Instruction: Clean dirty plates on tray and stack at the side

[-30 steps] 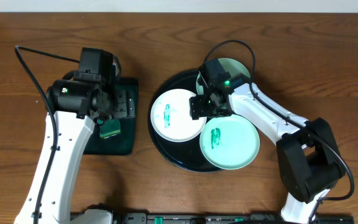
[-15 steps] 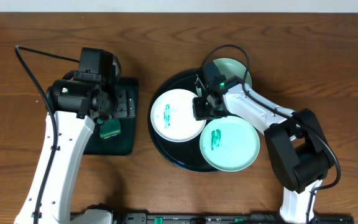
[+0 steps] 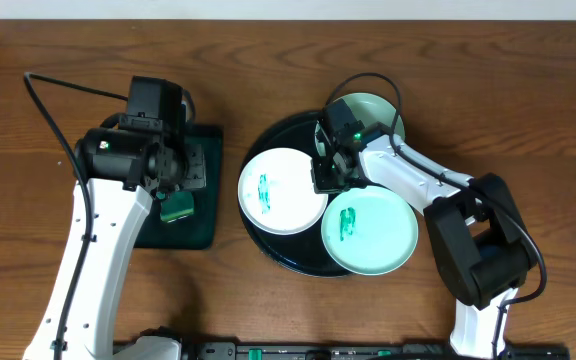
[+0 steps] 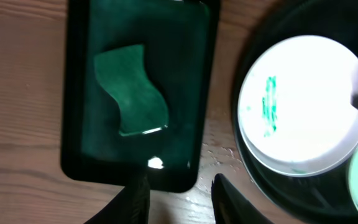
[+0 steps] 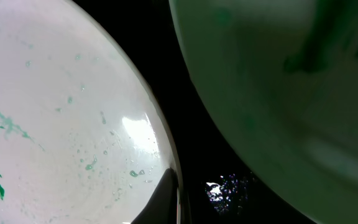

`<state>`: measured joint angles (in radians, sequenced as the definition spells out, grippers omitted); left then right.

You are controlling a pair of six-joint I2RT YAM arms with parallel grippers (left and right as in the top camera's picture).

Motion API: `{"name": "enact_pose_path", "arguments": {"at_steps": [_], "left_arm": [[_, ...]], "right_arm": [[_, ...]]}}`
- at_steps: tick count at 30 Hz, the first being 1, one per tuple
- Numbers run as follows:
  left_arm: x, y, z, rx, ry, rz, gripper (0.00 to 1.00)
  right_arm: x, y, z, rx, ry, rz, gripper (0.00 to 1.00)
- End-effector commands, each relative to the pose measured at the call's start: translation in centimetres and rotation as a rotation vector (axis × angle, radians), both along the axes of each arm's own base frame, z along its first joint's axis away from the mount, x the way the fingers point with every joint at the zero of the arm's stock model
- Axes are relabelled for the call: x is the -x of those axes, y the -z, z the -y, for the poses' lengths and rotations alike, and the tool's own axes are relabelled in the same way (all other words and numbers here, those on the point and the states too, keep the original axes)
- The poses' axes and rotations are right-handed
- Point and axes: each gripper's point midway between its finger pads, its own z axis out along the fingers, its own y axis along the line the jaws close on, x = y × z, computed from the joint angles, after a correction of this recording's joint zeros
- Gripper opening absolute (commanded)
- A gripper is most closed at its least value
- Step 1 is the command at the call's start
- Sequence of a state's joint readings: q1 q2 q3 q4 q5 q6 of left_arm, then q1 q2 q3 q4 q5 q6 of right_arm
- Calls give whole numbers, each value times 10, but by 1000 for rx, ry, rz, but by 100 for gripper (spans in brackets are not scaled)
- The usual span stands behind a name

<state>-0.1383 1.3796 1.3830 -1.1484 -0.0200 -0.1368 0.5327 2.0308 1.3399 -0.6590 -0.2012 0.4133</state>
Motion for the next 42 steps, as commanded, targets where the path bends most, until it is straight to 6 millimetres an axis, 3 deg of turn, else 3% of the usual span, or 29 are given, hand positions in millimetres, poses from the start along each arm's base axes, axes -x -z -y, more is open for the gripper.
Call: {"name": "enact_pose_path", "arguments": {"at_steps": [1, 2, 4, 10, 16, 25, 33, 37, 42], "left_arm": [[-9, 6, -34, -120, -145, 7, 37], [-11, 12, -38, -128, -158, -2, 51], [-16, 27, -45, -125, -183, -36, 59], [-33, 80, -65, -117, -231, -169, 59], [-38, 140, -55, 24, -198, -331, 54], [-27, 187, -54, 22, -199, -480, 47], [-38, 200, -65, 29, -230, -455, 48], [-42, 201, -69, 32, -239, -436, 40], [-47, 195, -69, 32, -236, -411, 53]], "right_arm": [[9, 8, 0, 9, -21, -34, 1], [9, 8, 0, 9, -26, -33, 1], [10, 9, 0, 11, -33, -34, 1], [12, 9, 2, 18, -48, -41, 1], [13, 9, 2, 20, -51, -43, 2], [15, 10, 3, 24, -54, -49, 2], [19, 10, 6, 34, -62, -65, 2], [19, 10, 6, 35, -61, -65, 2], [18, 10, 5, 33, -62, -62, 3]]}}
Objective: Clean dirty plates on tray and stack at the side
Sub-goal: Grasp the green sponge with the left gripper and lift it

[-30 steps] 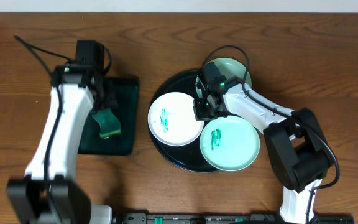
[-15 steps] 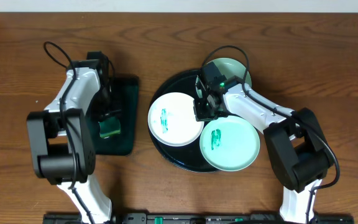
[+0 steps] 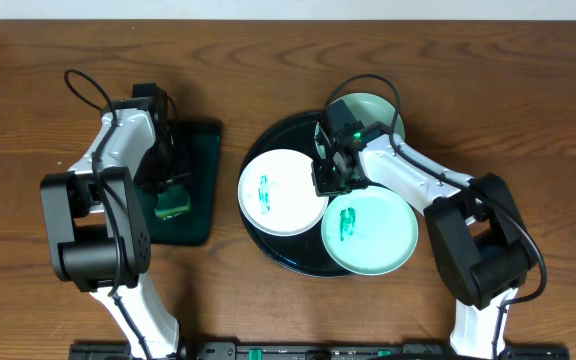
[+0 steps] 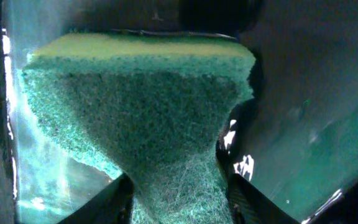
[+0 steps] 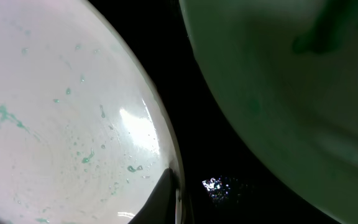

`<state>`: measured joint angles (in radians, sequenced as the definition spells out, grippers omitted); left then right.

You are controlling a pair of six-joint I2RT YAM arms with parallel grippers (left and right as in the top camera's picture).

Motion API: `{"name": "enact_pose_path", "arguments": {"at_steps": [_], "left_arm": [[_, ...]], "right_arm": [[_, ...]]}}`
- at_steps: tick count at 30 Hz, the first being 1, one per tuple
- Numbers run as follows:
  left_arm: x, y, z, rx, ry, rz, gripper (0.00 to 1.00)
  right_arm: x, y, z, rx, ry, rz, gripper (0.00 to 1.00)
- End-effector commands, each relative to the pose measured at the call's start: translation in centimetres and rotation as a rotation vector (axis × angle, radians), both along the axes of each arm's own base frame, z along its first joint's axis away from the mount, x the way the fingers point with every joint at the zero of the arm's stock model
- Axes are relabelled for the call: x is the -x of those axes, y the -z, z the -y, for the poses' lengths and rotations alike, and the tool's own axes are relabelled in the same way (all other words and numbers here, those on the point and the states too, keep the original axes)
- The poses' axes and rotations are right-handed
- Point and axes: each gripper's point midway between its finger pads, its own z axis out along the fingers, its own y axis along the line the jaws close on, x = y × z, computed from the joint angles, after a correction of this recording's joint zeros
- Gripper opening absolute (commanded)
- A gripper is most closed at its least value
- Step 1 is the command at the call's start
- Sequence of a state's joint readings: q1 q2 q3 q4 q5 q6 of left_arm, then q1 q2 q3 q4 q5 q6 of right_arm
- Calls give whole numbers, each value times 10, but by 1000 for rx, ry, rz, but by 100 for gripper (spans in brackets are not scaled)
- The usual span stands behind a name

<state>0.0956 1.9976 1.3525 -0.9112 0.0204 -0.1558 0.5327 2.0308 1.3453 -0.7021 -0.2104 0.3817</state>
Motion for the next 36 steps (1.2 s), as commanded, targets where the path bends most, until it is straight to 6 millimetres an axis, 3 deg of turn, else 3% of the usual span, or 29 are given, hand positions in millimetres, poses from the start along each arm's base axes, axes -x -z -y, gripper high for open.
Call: {"name": "enact_pose_path", "arguments": {"at_steps": [1, 9, 12, 19, 29, 36], "left_arm": [[-4, -5, -1, -3, 14, 24, 55], [-15, -59, -2, -31, 16, 184, 58], [-15, -67, -10, -34, -22, 206, 57], [-8, -57, -17, 30, -97, 174, 49], [-5, -33, -1, 122, -54, 109, 50], [-1, -13, -1, 128, -60, 51, 49]], "right_arm": [[10, 10, 2, 18, -29, -31, 3], [8, 9, 1, 14, -37, -24, 4], [9, 10, 1, 13, -44, -24, 4], [9, 9, 1, 13, -44, -23, 4], [8, 9, 0, 10, -44, -19, 4], [7, 9, 1, 10, -43, -20, 4]]}}
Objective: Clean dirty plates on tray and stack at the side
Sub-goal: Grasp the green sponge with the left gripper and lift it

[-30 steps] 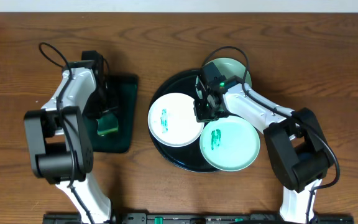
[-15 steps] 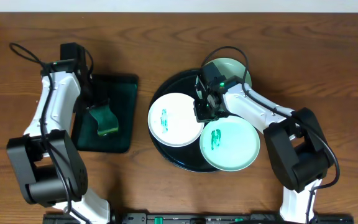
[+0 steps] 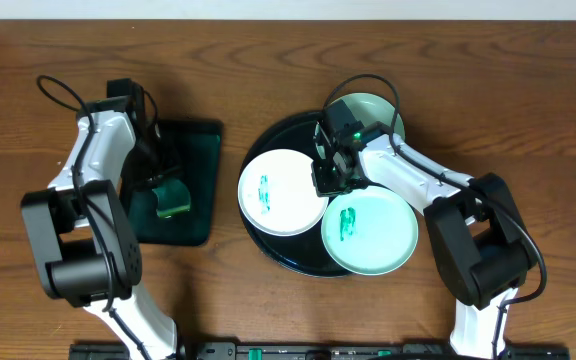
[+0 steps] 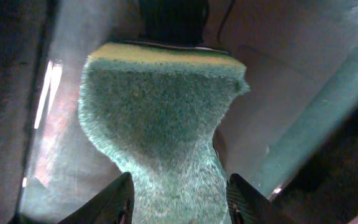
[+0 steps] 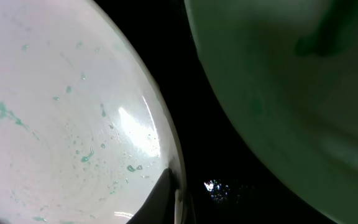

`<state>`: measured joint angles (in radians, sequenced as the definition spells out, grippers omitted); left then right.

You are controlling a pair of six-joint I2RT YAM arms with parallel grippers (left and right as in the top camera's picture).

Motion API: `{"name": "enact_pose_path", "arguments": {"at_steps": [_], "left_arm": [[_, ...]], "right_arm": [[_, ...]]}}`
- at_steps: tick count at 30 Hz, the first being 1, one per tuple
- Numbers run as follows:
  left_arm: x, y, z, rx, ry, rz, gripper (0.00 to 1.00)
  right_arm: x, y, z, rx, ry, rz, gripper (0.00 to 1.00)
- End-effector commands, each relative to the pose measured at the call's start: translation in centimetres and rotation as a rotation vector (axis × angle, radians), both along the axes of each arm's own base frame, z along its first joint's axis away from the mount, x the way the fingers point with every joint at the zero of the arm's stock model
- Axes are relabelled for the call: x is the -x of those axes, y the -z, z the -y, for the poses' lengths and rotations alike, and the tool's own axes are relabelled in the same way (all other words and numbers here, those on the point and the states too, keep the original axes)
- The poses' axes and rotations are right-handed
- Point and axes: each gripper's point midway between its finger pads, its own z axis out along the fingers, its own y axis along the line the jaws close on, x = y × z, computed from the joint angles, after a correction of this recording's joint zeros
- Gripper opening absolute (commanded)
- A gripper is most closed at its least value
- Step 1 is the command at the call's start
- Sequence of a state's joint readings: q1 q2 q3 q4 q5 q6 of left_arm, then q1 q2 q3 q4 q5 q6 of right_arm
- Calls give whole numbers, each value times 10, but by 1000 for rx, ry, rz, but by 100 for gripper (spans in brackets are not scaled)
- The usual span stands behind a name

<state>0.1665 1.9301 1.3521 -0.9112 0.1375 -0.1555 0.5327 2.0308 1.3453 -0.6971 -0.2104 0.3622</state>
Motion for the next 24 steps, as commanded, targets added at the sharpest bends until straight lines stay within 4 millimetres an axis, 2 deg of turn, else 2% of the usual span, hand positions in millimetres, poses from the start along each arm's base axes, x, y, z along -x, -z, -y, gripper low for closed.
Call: {"name": "enact_pose_path", "arguments": {"at_steps": [1, 7, 14, 15, 17, 20, 24], "left_arm": [[5, 11, 4, 22, 17, -30, 48], [2, 16, 4, 21, 13, -28, 48], [8, 33, 4, 30, 13, -80, 47], [8, 36, 4, 30, 13, -85, 43], [7, 37, 3, 23, 13, -84, 27], [6, 36, 3, 22, 13, -79, 14], [6, 36, 3, 23, 13, -80, 8]], "right_arm": [[8, 10, 2, 12, -23, -29, 4], [9, 10, 2, 14, -24, -33, 4], [11, 10, 3, 20, -23, -42, 4], [12, 10, 4, 21, -23, -45, 3], [13, 10, 4, 23, -23, -48, 4], [13, 10, 4, 23, -23, -48, 3], [13, 10, 4, 24, -23, -49, 3]]}}
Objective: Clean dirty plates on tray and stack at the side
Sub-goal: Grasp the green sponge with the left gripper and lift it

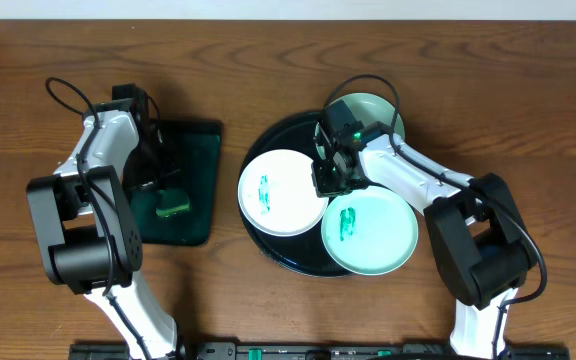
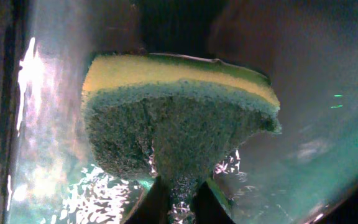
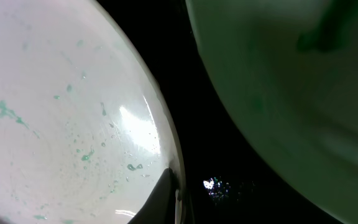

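Observation:
A green and yellow sponge (image 2: 179, 118) lies in the wet dark green basin (image 1: 200, 170), and my left gripper (image 2: 180, 202) is shut on its narrow end. In the overhead view the sponge (image 1: 173, 203) shows beside the left arm. On the round black tray (image 1: 298, 264) sits a white plate (image 1: 283, 192) with a green smear. My right gripper (image 3: 178, 202) is shut on the right rim of the white plate (image 3: 61, 112). A pale green plate (image 1: 371, 230), also smeared, sits at the tray's front right, and another pale green plate (image 1: 373, 108) at its back.
Brown wooden table (image 1: 48, 300) all around. The basin stands left of the black tray with a narrow strip of table between them. The right arm reaches over the tray from the right. In the right wrist view a pale green plate (image 3: 278, 93) fills the upper right.
My left fingers stood wide on either side of the sponge; now they are pinched shut on its narrow end. The right gripper has not moved.
First my left gripper hung open above the basin with the sponge lying flat in it. Then it was down at the sponge, fingers on either side, and stayed so. Now it is shut on the sponge. My right gripper held the white plate's rim throughout.

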`<state>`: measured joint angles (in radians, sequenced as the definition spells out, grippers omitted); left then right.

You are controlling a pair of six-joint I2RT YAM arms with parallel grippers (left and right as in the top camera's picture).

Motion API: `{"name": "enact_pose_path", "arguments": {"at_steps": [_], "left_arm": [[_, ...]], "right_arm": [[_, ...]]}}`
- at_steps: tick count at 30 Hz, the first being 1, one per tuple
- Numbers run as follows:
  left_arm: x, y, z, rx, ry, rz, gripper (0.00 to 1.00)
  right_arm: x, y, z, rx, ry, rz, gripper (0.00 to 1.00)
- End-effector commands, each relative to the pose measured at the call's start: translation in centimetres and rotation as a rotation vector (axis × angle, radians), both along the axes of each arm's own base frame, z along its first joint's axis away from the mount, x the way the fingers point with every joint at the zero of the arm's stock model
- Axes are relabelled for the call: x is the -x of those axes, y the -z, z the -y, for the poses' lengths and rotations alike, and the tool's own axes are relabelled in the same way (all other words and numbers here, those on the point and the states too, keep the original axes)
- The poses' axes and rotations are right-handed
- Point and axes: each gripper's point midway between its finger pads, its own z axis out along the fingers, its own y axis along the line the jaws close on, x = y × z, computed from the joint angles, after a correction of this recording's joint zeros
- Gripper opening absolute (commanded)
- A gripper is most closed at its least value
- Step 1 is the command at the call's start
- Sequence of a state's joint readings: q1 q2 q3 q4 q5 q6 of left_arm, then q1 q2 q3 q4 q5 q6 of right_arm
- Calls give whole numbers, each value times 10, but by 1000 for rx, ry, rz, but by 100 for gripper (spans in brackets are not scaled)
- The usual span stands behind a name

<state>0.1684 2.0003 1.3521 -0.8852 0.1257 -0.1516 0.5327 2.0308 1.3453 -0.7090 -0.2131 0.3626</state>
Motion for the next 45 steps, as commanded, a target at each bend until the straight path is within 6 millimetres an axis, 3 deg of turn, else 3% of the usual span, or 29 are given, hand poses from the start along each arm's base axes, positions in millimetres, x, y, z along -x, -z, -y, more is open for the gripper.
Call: {"name": "enact_pose_path", "arguments": {"at_steps": [1, 8, 12, 16, 19, 23, 29, 37, 45], "left_arm": [[6, 13, 6, 28, 11, -35, 8], [8, 5, 27, 146, 17, -35, 7], [-2, -17, 28, 95, 48, 34, 7], [-13, -58, 26, -19, 97, 160, 7], [-23, -105, 28, -132, 135, 310, 7], [-30, -151, 21, -299, 131, 450, 7], [-40, -191, 20, -432, 104, 590, 7], [-57, -218, 26, -556, 89, 716, 7], [-61, -222, 29, -562, 88, 740, 7]], "right_arm": [[10, 10, 3, 19, -23, -37, 3], [10, 10, 3, 19, -24, -36, 3], [11, 10, 4, 21, -24, -39, 3], [11, 10, 4, 21, -27, -38, 3], [10, 10, 3, 19, -28, -34, 3], [9, 10, 3, 18, -27, -33, 3], [10, 10, 3, 19, -42, -31, 3], [10, 10, 3, 20, -41, -31, 3], [8, 10, 2, 16, -45, -23, 4]]}}
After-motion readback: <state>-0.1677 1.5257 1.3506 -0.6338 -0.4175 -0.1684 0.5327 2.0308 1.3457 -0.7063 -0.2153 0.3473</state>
